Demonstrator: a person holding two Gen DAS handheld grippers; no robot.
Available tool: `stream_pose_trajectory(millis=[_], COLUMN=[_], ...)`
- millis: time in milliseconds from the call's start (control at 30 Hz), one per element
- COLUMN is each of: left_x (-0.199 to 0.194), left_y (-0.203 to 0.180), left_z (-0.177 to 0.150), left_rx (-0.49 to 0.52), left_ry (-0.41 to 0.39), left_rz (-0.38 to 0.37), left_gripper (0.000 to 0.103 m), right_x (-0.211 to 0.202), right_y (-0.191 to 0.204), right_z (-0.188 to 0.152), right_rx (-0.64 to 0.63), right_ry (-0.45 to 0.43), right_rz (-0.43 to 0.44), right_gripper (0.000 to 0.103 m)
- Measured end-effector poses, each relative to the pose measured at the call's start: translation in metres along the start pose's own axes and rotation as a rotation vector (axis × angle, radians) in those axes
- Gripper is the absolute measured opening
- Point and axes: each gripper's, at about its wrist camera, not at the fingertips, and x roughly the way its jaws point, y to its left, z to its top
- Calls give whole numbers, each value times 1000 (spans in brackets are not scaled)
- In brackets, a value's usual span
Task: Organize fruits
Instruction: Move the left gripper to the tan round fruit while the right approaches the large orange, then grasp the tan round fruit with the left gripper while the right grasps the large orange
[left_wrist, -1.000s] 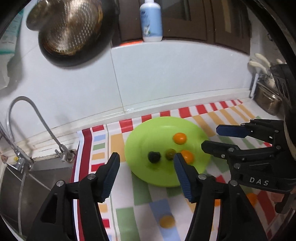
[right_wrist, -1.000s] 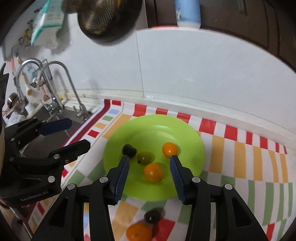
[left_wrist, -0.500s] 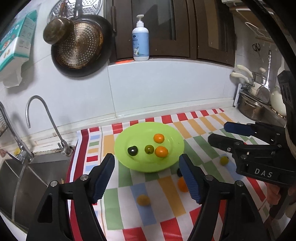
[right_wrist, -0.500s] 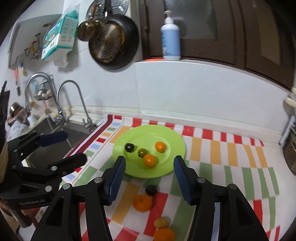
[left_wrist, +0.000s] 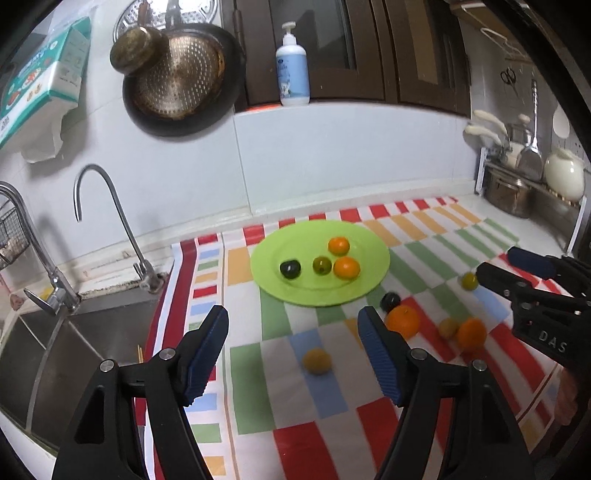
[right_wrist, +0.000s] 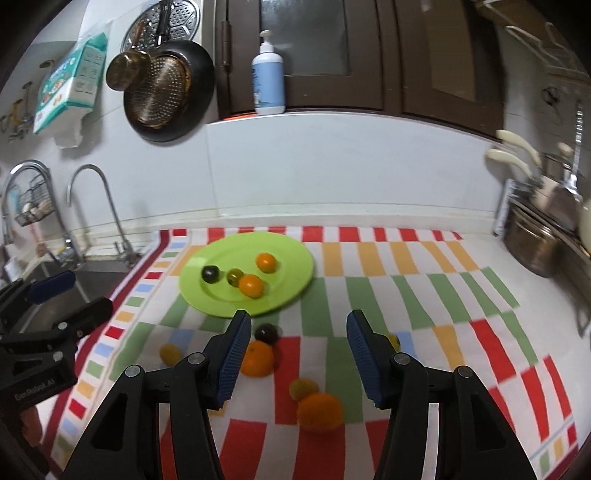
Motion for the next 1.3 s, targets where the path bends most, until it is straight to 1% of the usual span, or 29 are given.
stream_pose_trajectory(millis=[100, 233, 333, 433, 500, 600, 667, 800, 867, 933, 1033, 1100, 1200, 1300], left_x=[7, 17, 27, 38, 48, 59, 65, 75, 81, 86, 92, 94, 96, 98], left_y=[2, -2, -5, -6, -8, -8, -9, -10, -10, -11, -12, -11, -13, -14], left_z=[-10, -20, -27, -33, -37, -40, -41, -41, -41, -41, -42, -42, -43, -43], left_rx=[18, 52, 62, 58, 70, 67, 63, 53, 43, 38, 38, 29, 32, 31], left_ry=[18, 39, 67, 104, 128, 160, 175, 191, 205, 217, 232, 238, 238, 245], left_rz=[-12, -19, -37, -64, -82, -99, -112, -122, -137, -150, -143, -150, -150, -151], left_gripper=[72, 72, 72, 72, 72, 71, 69, 58, 56, 51, 48, 43, 41, 35], right_x=[-1, 4, 10, 13, 16, 27, 34, 44, 49, 51, 52, 54, 56, 58], right_y=[5, 2, -3, -4, -3, -3, -4, -7, -9, -10, -9, -7, -8, -11], right_z=[-15, -29, -39, -49, -54, -62, -66, -69, -69, -69, -68, -67, -67, -67], right_rx=[-1, 38, 74, 75, 78, 98, 108, 115, 127, 130, 115, 105, 107, 115], right_ry=[-2, 40, 74, 87, 103, 157, 182, 211, 230, 236, 235, 241, 245, 256], right_rz=[-49, -71, -107, -150, -154, -133, -137, -142, -135, -126, -125, -122, -119, -117], right_gripper=[55, 55, 55, 55, 55, 55, 55, 55, 55, 55, 54, 50, 49, 46])
